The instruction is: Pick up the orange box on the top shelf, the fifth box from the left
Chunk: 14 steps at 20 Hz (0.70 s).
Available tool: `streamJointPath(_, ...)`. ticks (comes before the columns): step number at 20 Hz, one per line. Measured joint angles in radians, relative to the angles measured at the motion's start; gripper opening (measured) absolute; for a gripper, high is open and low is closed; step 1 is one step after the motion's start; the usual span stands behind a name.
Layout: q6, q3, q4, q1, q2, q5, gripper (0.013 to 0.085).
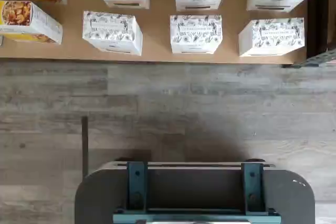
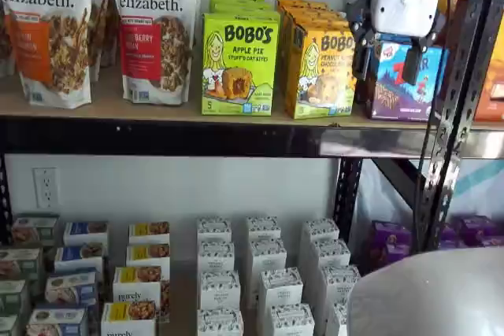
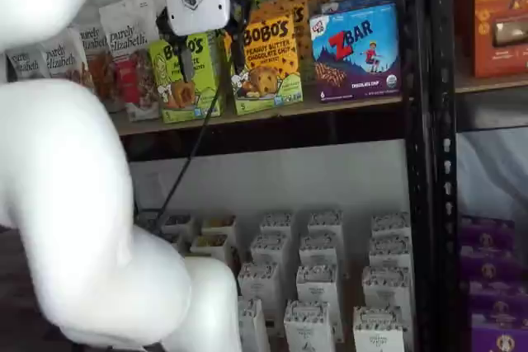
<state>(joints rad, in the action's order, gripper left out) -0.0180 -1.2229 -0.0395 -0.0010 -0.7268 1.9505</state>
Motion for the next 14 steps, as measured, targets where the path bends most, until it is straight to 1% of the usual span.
streamJointPath(1,0.003,-0.008,-0.012,-0.009,0.008,0.015,0.0850)
streamJointPath(2,0.010,-0.018,-0.034,-0.026,0.019,0.034,0.0850)
streamJointPath(4,0.016,-0.019,-0.049,-0.037,0.021,0.038,0.0850)
streamJointPath(9,0.020,-0.016,-0.048,-0.040,0.017,0.024,0.0850)
streamJointPath(12,0.028,-0.003,-0.052,-0.046,0.006,-0.012,0.0850)
streamJointPath(14,0.029,0.009,-0.042,-0.042,-0.003,-0.048,0.0850)
